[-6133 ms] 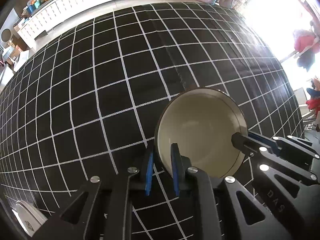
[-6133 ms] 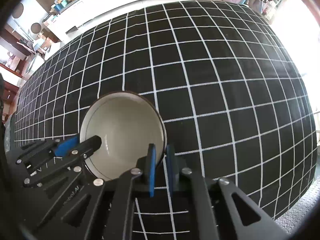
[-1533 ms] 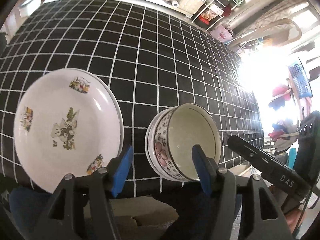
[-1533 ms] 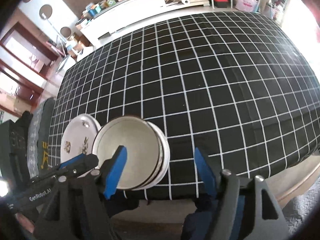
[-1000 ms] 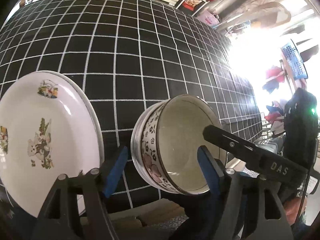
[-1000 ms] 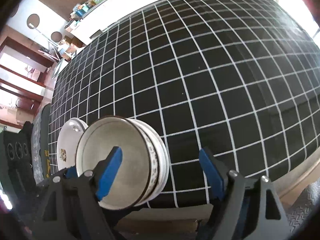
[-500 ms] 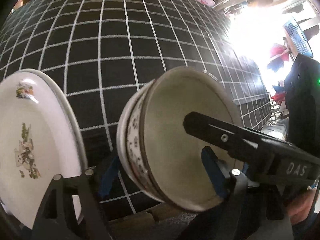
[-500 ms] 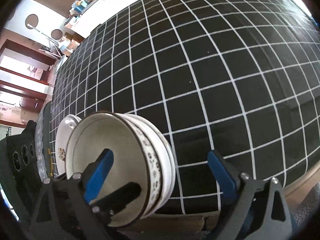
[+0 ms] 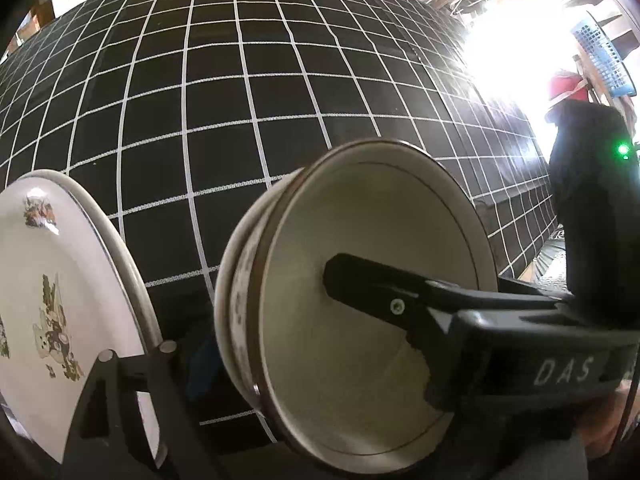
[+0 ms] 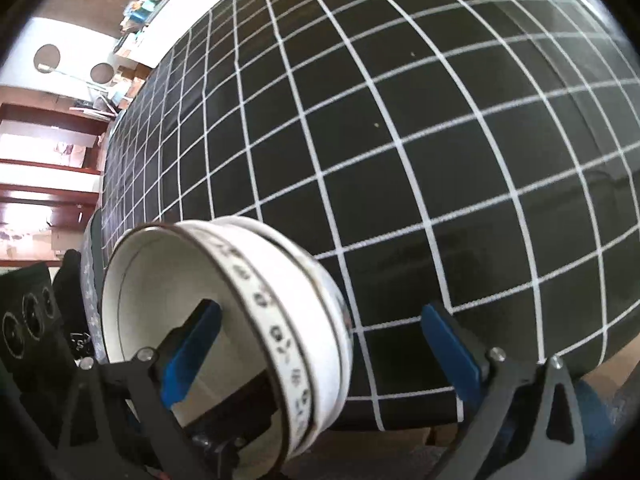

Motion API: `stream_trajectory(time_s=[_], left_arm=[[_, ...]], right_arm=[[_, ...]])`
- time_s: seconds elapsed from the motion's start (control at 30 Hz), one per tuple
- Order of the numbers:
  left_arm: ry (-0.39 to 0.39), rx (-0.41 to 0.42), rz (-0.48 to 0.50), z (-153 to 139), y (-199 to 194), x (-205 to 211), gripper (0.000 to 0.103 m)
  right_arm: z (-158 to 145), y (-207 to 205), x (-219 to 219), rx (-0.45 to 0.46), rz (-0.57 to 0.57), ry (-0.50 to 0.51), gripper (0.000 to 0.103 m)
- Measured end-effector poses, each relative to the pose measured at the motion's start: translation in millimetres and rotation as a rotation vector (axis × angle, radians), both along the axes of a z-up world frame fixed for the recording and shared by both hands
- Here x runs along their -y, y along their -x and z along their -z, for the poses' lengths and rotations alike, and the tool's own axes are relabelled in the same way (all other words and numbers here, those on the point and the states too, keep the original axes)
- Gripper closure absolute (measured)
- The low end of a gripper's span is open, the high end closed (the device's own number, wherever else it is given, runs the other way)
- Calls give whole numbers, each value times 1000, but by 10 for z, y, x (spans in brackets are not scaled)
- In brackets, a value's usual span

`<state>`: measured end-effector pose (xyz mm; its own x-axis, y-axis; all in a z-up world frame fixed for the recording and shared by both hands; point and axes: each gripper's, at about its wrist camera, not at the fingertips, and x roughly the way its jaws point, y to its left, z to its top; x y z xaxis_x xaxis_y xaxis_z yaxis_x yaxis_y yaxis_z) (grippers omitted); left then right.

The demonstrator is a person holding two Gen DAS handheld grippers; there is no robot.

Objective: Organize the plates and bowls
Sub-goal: 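Lift the bowl stack with the right tool and carry it over the plates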

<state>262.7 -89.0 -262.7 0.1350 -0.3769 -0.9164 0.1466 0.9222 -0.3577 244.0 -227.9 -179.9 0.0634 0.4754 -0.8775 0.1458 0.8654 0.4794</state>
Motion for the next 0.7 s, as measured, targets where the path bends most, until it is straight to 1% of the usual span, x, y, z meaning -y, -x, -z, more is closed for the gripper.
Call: stream_trajectory(time_s=[0.03,0.13,0.37,0.4,0.43,0.47,0.53,0.6,0.67,0.7], left_arm=[[0,2,0,-27,20,-54,19],[-1,3,2,-39,-53,14,19],[-2,-7,6,-43,-172,25,19],[-4,-6,4,-51,-175,0,19],[-7,-3,5,-69,-144,-36,21],[-11,1,3,-75,-132,-62,23],[-12,2,-2,-77,-125,-81,25],[-11,-1,-6,-67,-107,-92,26],[-13,3,-2,-68,-72,-96,27],[-2,-4,-7,-62,-55,-110,27]], right_arm=[[4,-1,22,-3,-3,2,2],[17,8,77,-13,-15,-17,2],[5,74,173,-22,-13,-26,2],[3,73,128,-27,-11,-35,4],[11,63,90,-33,-6,-57,9],[24,87,128,-47,6,-103,13],[33,93,86,-62,26,-137,24],[-21,125,82,-47,34,-131,30],[-76,162,91,-37,50,-84,30],[-85,169,73,-36,56,-78,30]])
